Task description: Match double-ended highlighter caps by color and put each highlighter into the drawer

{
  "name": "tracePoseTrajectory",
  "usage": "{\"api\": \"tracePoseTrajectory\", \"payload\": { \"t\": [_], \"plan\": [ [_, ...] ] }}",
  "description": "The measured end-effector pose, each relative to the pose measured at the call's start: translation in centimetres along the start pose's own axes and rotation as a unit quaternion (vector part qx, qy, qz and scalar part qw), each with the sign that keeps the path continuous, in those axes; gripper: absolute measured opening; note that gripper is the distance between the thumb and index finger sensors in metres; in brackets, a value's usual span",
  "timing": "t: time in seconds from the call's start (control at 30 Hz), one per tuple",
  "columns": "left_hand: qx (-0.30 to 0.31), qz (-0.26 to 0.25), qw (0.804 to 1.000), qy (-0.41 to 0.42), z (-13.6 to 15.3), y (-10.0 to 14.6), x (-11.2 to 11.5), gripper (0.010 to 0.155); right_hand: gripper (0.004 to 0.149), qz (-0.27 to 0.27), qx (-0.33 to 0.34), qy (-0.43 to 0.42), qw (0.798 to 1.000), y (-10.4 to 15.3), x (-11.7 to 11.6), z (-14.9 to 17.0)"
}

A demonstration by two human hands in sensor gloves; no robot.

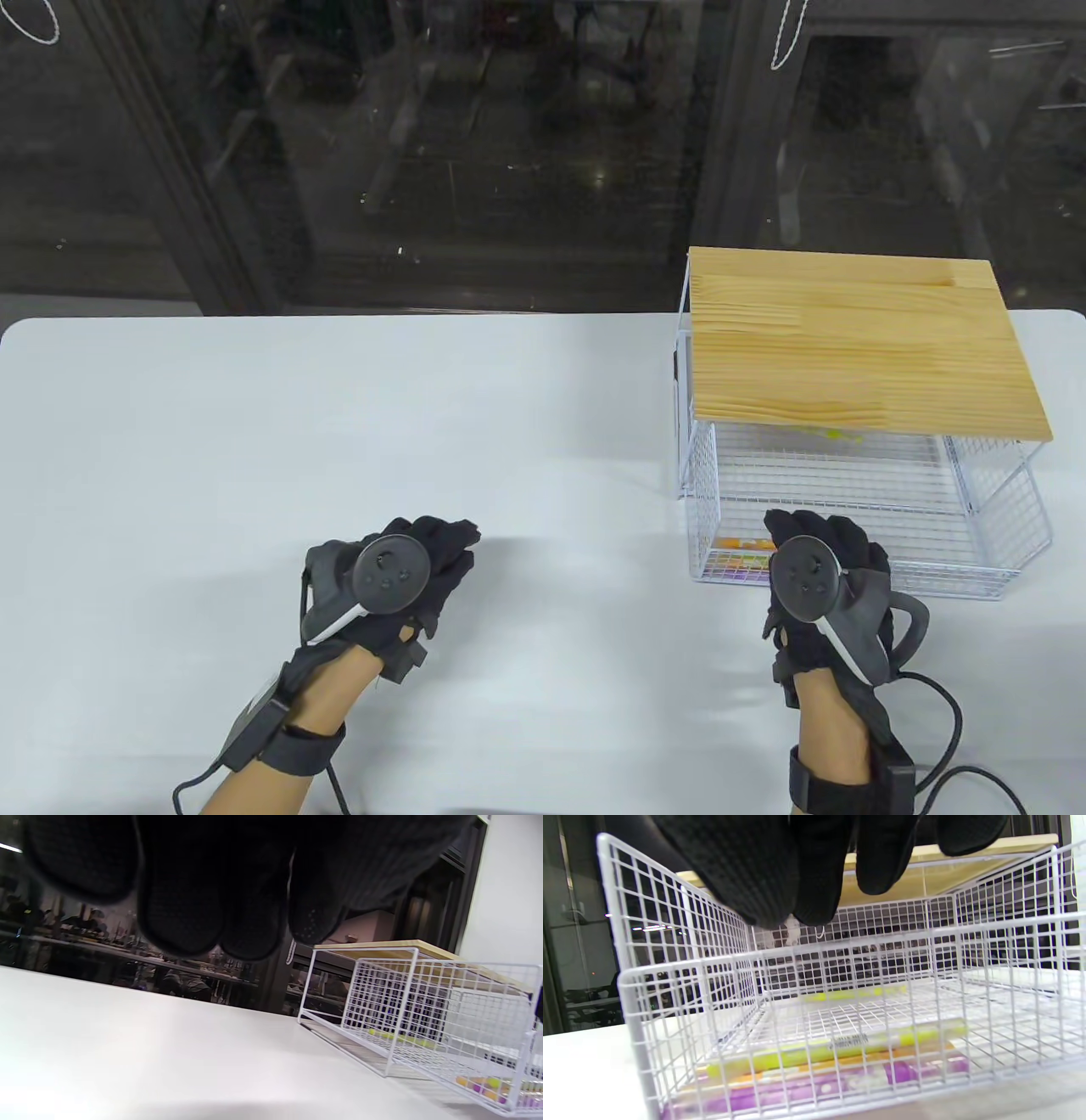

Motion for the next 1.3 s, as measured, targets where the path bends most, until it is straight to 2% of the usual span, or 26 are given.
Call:
{"api": "tracePoseTrajectory", "payload": {
  "t": [0.1, 0.37, 0.5, 0.7, 0.87, 1.03, 1.13, 1.3],
  "plan": [
    [0.010, 0.000, 1.000, -0.004, -2.0, -2.0, -0.9, 0.049, 0.049, -0.013, -0.006, -0.010, 1.000, -0.2, -0.3, 0.3],
    [0.039, -0.015, 0.999, -0.008, -9.8, -8.6, -3.0, 0.050, 0.043, -0.038, -0.009, -0.011, 0.999, -0.8, -1.6, 0.6],
    [0.054, -0.004, 0.998, -0.015, -13.7, -11.7, -2.6, 0.055, 0.036, -0.047, -0.009, -0.007, 0.999, -1.0, -2.4, 0.7],
    [0.083, 0.033, 0.996, -0.031, -17.6, -15.5, -0.9, 0.060, 0.033, -0.060, -0.008, -0.009, 0.998, -1.1, -3.1, 0.7],
    [0.106, 0.052, 0.993, -0.023, -19.5, -17.2, 0.3, 0.061, 0.032, -0.069, -0.011, -0.018, 0.997, -1.2, -3.1, 0.8],
    [0.100, 0.085, 0.991, -0.031, -20.3, -18.2, 1.7, 0.062, 0.031, -0.072, -0.013, -0.023, 0.997, -1.2, -3.2, 0.9],
    [0.087, 0.071, 0.994, -0.007, -20.2, -18.3, 1.6, 0.063, 0.032, -0.076, -0.014, -0.028, 0.997, -1.2, -3.3, 1.0],
    [0.085, 0.064, 0.994, -0.023, -20.5, -18.3, 1.5, 0.061, 0.033, -0.073, -0.013, -0.024, 0.997, -1.2, -3.3, 0.9]
  ]
}}
Point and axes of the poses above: the tracker on the back of each hand, its own z axis roughly to the little-finger side, its own y axis roughly from the fingertips to the wrist, x = y × z, the point moved 4 cm from there along -y, roughly from the wrist to the fingertips, and after that the axes turned 14 degrees about -y, right-handed, at the moved point
